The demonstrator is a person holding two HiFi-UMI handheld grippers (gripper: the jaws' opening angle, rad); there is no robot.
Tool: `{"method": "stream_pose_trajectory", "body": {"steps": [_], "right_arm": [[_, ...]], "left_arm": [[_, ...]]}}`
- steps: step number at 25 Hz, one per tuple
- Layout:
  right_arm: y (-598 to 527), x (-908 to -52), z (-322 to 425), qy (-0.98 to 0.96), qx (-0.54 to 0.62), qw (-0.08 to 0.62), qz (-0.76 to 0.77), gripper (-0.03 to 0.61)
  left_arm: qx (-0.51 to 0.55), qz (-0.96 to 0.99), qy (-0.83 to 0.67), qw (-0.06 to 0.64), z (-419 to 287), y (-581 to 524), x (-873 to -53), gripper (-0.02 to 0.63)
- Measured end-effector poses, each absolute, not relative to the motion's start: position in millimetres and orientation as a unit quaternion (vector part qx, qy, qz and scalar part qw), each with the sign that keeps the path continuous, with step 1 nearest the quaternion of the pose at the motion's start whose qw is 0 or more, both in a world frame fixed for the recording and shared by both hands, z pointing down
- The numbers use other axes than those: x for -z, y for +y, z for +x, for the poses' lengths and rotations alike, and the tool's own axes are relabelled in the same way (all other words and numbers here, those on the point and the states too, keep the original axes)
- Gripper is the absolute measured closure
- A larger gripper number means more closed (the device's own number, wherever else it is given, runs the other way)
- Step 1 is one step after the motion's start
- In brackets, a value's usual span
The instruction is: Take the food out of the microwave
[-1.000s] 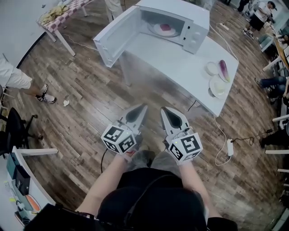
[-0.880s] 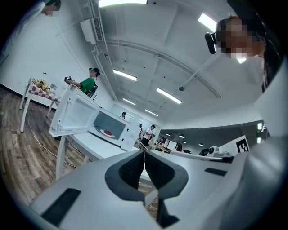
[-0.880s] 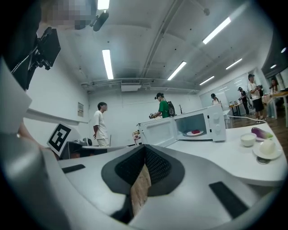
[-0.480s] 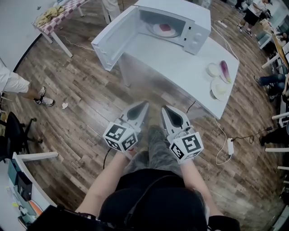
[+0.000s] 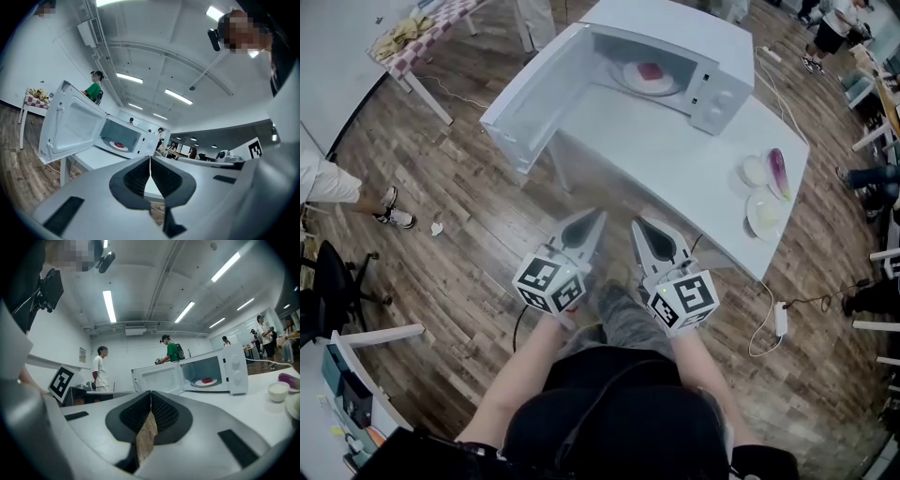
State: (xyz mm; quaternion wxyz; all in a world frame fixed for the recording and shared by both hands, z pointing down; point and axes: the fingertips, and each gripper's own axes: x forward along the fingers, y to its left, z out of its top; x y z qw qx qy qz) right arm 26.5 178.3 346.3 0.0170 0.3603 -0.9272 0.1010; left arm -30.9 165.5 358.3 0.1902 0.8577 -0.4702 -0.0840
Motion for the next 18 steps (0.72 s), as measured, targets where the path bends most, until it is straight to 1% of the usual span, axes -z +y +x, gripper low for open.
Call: {"method": "stream_pose_trajectory", "body": {"steps": [9,18], "right_arm": [[105.4,-352.7,26.2,-0.924,-0.118,0.026,0.363,0.558],[39.9,-356.3,22.0,-0.926,-0.126,0.031,0.354,0.558]], "left_arm": [[0.088,0.859,-0.462,0.203,-27.4,93.1,-361.1,0.598],[0.078,0.858,-0.466,0.201,-25.2,30.0,-364.8,0.598]]}}
